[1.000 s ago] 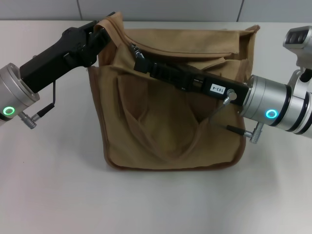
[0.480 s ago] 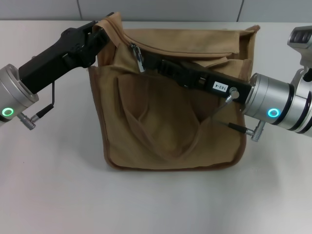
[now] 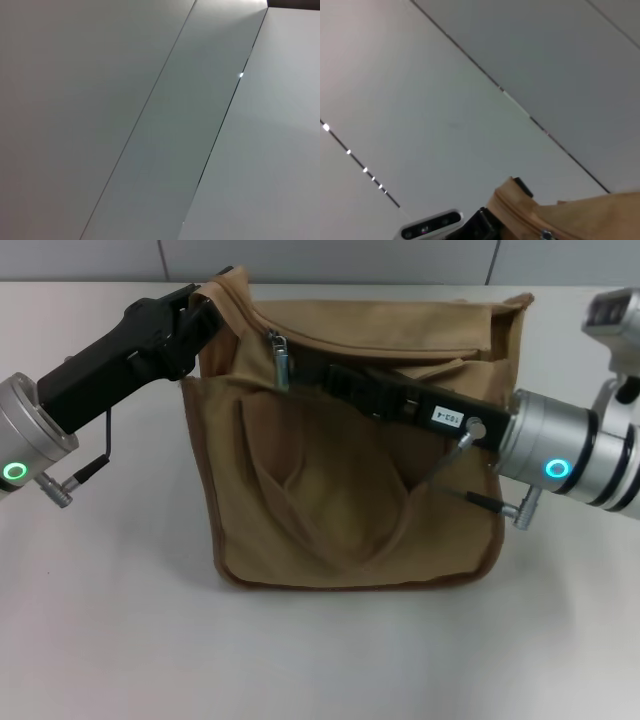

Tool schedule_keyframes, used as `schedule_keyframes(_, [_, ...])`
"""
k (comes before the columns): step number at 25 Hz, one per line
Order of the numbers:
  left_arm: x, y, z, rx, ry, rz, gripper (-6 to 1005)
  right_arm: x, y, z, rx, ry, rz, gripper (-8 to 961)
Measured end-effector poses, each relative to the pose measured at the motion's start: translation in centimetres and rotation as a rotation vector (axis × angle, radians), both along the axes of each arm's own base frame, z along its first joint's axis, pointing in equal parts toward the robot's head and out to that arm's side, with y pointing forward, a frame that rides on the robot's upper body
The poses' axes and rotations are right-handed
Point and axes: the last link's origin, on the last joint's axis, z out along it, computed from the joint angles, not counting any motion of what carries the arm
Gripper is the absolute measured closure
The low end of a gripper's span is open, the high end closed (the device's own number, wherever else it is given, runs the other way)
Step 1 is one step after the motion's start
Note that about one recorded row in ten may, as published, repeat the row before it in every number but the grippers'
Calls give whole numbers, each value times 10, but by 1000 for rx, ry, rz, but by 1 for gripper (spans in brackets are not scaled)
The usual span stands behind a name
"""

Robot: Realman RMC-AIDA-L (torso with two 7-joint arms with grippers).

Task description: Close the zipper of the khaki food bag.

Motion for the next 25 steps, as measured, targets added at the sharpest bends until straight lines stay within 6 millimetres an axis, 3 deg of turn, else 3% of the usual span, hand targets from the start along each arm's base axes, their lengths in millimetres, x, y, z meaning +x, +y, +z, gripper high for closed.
schedule_keyframes(9, [0, 0, 0, 0, 0, 0, 971, 19, -6, 7, 32, 4, -43, 920])
schedule_keyframes(25, [4, 2, -2, -10, -5, -7, 972, 0, -1, 7, 89, -2, 68, 829])
